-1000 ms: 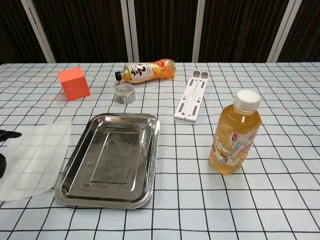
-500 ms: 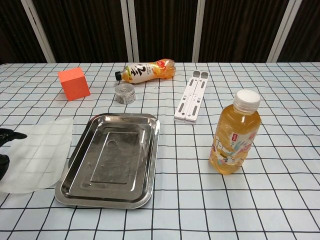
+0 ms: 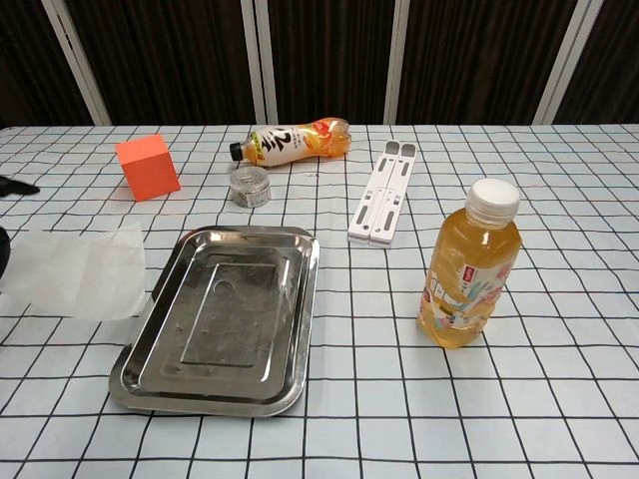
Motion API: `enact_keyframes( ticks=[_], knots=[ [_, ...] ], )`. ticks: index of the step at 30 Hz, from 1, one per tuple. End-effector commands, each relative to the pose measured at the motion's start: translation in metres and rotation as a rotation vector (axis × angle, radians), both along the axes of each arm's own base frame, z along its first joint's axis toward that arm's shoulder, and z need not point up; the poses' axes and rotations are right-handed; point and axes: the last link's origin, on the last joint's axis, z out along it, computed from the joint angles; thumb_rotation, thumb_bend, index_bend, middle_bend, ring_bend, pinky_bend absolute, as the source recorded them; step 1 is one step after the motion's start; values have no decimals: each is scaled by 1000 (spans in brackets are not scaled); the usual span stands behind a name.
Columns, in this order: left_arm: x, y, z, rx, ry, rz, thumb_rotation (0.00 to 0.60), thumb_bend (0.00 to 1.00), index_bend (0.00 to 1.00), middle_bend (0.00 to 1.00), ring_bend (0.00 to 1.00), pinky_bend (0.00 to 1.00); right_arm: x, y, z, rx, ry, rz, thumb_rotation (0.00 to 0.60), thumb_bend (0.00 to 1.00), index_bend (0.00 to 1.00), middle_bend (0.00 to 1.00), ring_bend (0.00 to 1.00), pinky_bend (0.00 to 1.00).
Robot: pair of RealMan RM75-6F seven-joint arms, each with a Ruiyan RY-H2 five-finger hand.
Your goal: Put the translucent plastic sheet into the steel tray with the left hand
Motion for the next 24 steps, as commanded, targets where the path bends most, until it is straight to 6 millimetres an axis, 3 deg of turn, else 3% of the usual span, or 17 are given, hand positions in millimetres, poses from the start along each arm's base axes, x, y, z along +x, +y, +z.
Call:
enact_keyframes(
  ticks=[1,7,12,15,17,24],
  knots=[
    [29,25,27,82,-51,-57,600,515,604,47,0,0,0,0,0,-1,0,2,600,290,0,0,0,0],
    [78,56,46,145,-137,-119,600,515,604,57,0,0,1,0,0,-5,-1,3,600,291,0,0,0,0],
    [117,60,40,128,-186,-192,600,516,603,58,0,0,0,-1,0,-5,-2,3,600,291,0,0,0,0],
    [138,52,27,84,-212,-248,600,516,602,59,0,0,0,-1,0,-5,-2,4,600,290,0,0,0,0],
    [153,32,7,10,-241,-312,600,516,602,59,0,0,0,-1,1,-6,-3,4,600,290,0,0,0,0],
    [148,8,-16,-80,-246,-344,600,515,602,65,0,0,0,0,1,-6,-3,4,600,290,0,0,0,0]
  ],
)
